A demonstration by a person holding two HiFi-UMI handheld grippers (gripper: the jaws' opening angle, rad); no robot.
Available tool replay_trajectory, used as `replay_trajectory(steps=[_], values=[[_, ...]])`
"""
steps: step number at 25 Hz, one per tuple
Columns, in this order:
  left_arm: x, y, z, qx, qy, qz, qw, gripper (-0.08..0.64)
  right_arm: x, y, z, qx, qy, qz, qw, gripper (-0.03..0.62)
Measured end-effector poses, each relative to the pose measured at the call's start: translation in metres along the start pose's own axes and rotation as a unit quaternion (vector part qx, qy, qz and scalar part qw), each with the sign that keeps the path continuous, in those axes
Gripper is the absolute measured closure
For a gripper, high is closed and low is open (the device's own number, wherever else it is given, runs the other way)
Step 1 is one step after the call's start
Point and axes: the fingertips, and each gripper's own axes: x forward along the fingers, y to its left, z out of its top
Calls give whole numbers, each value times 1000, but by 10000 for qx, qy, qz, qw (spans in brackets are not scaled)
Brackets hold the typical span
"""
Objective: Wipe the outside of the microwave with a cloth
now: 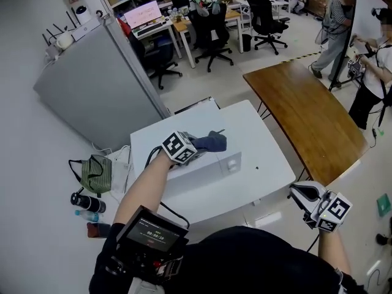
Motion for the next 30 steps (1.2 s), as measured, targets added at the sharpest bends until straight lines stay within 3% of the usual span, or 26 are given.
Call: replay_trajectory(steps=[5,10,12,14,17,21,26,28,30], values=[[-98,15,-135,-531,143,451,9975,485,75,66,6,-239,140,551,9981,584],[-206,23,-281,-1337,191,1044,9853,485,153,169,12,-356,141,1328,9904,586],[-231,21,-312,-1574,79,1186,9804,485,171,196,17,-312,126,1542,9875,585],[-247,19,-316,-1643,-121,1299,9777,485,177,209,20,-335,122,1637,9859,585],[-247,9,-270,-1373,-476,1239,9816,485,164,203,23,-437,102,1562,9867,586],[-200,-15,-147,-604,-781,818,9917,485,117,166,27,-424,10,1267,9910,585],[-80,-45,11,51,-911,241,9955,485,14,83,22,-335,-11,560,9979,585],[-32,-58,53,196,-855,9,9961,485,-25,49,18,-288,-26,179,9994,585],[9,-68,72,378,-619,-93,9973,485,-59,22,7,-244,73,-143,9996,584]])
